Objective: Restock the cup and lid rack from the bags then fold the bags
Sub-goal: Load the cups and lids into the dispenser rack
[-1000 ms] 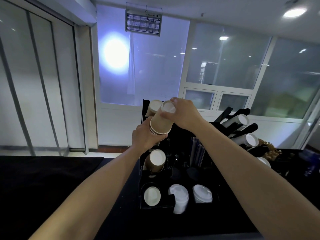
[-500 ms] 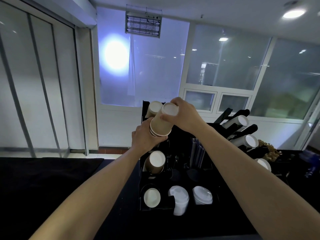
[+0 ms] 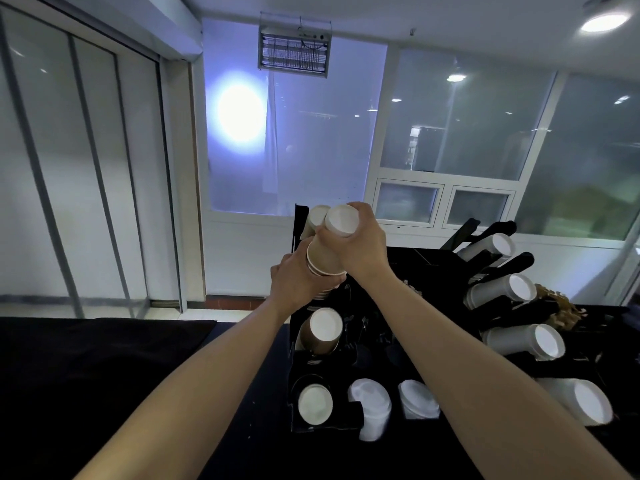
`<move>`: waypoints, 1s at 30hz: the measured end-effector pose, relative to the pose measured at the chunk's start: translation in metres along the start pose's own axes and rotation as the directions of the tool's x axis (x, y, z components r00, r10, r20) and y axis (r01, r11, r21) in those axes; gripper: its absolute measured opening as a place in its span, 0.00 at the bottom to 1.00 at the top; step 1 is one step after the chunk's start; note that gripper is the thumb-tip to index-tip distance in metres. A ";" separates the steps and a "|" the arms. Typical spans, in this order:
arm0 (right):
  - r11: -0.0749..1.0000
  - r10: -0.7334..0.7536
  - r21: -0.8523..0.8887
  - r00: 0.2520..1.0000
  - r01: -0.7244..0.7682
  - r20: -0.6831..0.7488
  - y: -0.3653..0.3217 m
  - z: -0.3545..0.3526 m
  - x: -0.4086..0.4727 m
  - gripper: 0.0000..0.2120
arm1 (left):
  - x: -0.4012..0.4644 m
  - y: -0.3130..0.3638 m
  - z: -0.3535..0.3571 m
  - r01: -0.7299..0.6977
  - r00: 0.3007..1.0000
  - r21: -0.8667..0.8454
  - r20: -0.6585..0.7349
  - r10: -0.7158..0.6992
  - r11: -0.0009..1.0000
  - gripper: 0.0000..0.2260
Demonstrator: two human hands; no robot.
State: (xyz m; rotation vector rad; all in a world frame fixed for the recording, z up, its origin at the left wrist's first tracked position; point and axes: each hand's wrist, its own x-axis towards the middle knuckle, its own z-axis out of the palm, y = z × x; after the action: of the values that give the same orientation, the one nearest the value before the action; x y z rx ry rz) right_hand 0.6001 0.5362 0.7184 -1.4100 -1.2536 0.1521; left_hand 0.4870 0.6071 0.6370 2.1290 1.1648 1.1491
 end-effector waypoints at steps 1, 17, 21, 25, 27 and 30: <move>1.000 0.000 0.003 1.000 0.000 -0.013 0.001 0.003 -0.001 0.27 | -0.001 0.000 0.000 0.004 1.000 0.003 0.006 -0.004 1.000 0.38; 0.949 0.092 0.314 0.972 -0.021 -0.214 0.014 0.018 -0.017 0.32 | -0.002 0.006 -0.001 -0.097 0.995 -0.103 0.000 0.097 0.990 0.37; 0.935 0.076 0.354 0.989 -0.026 -0.128 0.030 0.027 -0.019 0.32 | 0.001 0.007 -0.004 -0.105 0.993 -0.217 0.033 0.115 0.970 0.37; 0.948 0.019 0.318 0.994 0.016 -0.106 0.031 0.024 -0.012 0.29 | 0.006 0.000 -0.005 -0.036 0.998 -0.205 0.045 0.047 0.978 0.39; 0.949 -0.007 0.312 0.996 0.036 -0.093 0.031 0.022 -0.010 0.29 | 0.008 0.000 -0.003 -0.037 0.998 -0.181 0.038 0.044 0.983 0.35; 0.954 -0.023 0.297 0.997 0.043 -0.070 0.032 0.021 -0.007 0.30 | 0.011 0.000 -0.003 -0.041 0.998 -0.177 0.031 0.047 0.983 0.34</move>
State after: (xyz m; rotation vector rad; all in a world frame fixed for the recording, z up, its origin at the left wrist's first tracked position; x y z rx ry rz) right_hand 0.6008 0.5531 0.6835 -1.1235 -1.1456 0.2598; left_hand 0.4882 0.6158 0.6435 2.0410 0.9671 1.1831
